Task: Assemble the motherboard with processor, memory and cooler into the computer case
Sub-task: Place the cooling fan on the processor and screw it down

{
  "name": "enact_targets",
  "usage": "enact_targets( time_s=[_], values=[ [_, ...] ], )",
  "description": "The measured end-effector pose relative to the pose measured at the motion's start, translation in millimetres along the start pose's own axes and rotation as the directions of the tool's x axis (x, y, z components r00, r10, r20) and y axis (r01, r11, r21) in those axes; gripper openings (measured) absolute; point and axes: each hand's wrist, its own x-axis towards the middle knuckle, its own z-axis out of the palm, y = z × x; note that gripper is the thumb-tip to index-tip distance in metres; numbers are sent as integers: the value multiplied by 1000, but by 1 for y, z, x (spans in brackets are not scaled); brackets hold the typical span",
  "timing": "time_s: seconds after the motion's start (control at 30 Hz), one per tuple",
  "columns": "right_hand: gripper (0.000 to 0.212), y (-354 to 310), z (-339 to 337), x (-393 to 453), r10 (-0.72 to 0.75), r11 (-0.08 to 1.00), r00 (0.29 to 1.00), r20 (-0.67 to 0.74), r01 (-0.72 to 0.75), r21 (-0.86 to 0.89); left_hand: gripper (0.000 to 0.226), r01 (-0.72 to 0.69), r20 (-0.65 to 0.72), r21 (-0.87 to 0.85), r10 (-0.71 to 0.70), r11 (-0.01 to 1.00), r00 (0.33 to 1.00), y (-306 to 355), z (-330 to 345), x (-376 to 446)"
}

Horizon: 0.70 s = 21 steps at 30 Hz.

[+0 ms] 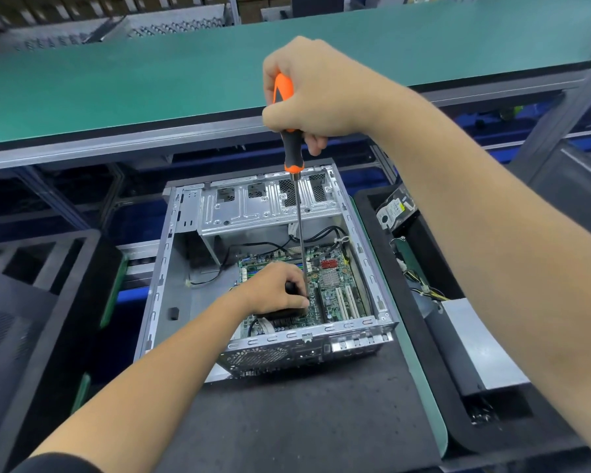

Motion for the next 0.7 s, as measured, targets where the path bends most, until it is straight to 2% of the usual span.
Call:
enact_targets(
  time_s=[0.23, 0.37, 0.7],
  values=[
    [12, 3, 4, -1, 2, 1000, 999, 32, -2, 12, 20, 43, -25, 32, -42, 999, 999, 2, 4, 2],
    [11, 4, 4, -2, 5, 1000, 999, 41, -6, 3, 14, 45, -11, 79, -45, 996, 999, 5, 6, 4],
    [10, 1, 8, -2, 4, 1000, 998, 63, -5, 14, 9, 168, -9, 180, -169, 969, 986, 13, 13, 5]
  ],
)
